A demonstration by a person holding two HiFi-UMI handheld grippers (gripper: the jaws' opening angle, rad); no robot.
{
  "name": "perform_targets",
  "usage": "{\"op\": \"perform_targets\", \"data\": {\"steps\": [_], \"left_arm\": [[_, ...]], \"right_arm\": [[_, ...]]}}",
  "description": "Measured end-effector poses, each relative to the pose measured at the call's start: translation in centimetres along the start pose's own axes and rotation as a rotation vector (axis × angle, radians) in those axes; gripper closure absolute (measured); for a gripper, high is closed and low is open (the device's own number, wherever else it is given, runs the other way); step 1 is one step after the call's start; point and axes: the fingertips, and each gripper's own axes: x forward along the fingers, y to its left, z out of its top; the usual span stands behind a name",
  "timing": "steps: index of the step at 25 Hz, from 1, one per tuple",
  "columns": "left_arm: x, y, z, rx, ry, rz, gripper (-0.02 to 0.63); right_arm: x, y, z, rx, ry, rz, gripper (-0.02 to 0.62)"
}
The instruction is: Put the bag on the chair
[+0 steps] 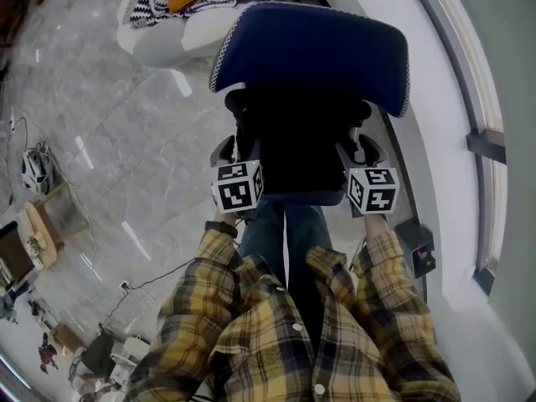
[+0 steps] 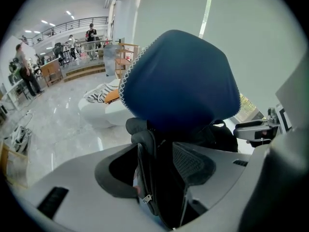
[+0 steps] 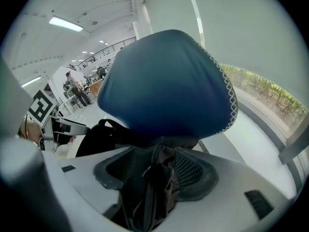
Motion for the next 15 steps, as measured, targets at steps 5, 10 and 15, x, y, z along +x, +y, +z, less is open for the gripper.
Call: {"op": "perform_targets", "data": {"steps": [5, 10, 15], "left_arm": [[-2.1, -1.1, 2.3, 0.0, -0.026, -0.03, 0.382], [-4.8, -2.7, 5.8, 0.015, -0.077, -0.064, 0.382], [-7.9, -4.1, 10.2, 0.009, -0.132, -0.114, 0.382]], "right_arm": [[-2.3, 0.6, 2.6, 0.026, -0.045, 0.009, 0.353], [-6.1, 0.8, 6.7, 0.002, -0.133, -0.026, 0.368], [-10.9, 1.6, 11.8, -0.022, -0.251, -0.049, 0.39]]}}
